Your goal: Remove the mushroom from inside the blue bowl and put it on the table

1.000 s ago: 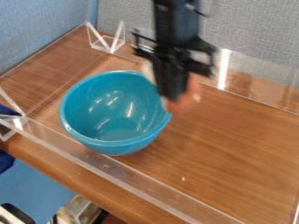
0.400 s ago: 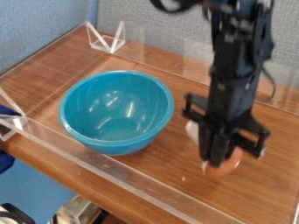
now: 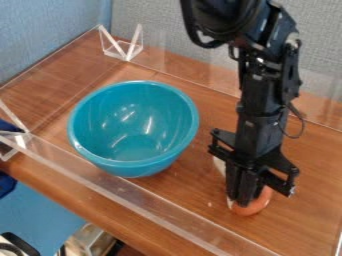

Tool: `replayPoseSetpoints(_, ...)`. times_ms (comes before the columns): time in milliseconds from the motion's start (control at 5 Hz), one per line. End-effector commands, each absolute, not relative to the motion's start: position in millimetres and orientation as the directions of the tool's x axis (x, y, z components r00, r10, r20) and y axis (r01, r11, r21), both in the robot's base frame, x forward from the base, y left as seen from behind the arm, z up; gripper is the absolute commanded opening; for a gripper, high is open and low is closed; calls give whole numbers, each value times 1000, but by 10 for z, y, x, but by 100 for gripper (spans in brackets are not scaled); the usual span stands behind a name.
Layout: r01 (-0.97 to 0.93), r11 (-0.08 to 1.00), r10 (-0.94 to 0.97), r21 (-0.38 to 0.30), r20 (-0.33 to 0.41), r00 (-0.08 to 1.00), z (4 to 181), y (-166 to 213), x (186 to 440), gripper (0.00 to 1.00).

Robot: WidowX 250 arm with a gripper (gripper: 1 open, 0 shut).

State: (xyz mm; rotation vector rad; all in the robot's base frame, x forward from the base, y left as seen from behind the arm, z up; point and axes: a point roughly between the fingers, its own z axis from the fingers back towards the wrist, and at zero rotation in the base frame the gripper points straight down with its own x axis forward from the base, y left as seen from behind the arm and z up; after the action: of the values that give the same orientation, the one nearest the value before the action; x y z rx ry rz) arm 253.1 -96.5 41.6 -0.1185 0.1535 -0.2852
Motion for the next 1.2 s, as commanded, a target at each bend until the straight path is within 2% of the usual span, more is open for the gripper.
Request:
replayPoseSetpoints(0, 257, 957, -273, -138, -116, 955, 375, -927, 2652, 0)
replayPoseSetpoints(800, 235, 961, -257, -148, -155, 954, 175, -874, 2774, 0)
replayPoseSetpoints(1000, 222, 964, -244, -144, -162, 956, 163, -864, 2778, 100)
